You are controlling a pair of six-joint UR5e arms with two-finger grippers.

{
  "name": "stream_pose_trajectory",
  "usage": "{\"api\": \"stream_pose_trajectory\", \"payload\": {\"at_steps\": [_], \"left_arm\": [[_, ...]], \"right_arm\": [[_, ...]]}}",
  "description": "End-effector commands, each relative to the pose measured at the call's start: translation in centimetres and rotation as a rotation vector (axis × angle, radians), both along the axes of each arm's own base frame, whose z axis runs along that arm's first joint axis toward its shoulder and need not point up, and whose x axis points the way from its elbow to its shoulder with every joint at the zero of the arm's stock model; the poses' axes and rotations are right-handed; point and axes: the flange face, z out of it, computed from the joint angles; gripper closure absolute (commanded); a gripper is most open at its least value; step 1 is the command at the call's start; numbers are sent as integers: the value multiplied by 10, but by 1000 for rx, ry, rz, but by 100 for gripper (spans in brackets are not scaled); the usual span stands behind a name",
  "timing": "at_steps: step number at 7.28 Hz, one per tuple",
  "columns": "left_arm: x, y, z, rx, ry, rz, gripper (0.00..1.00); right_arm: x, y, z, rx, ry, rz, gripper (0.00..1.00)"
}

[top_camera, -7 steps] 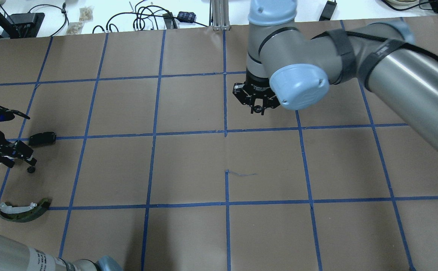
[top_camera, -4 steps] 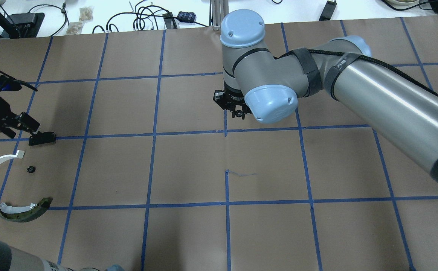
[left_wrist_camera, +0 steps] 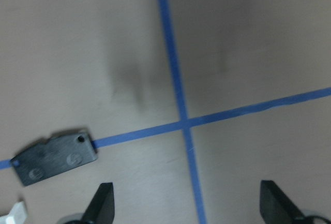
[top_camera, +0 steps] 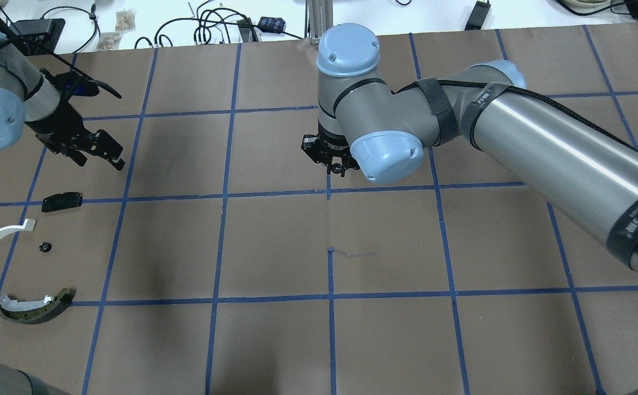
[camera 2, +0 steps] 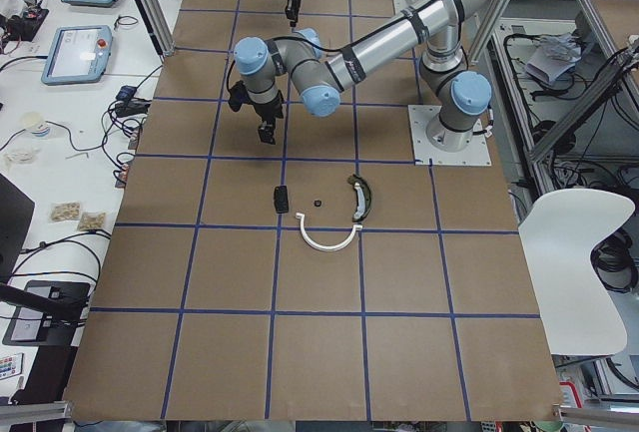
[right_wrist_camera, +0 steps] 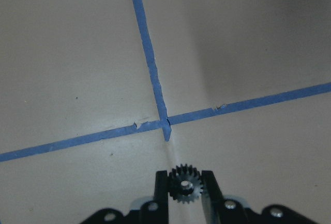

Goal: Place bearing gear from tray to pile

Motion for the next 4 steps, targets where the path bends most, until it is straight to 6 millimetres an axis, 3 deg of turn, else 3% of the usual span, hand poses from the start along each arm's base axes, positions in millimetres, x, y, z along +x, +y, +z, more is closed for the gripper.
{"api": "stream_pose_trajectory", "payload": {"at_steps": [1,3,4], "left_arm": [[-63,-7,-1,-5,-7,1,0],[-78,-7,1,-8,-7,-17,0],[-102,-6,1,-7,-11,-13,0]], "right_arm": [[1,-1,-1,-1,-6,-1,24],[0,0,-1,-3,3,0,13],[-1,-2,0,-8,8,12,14]]}}
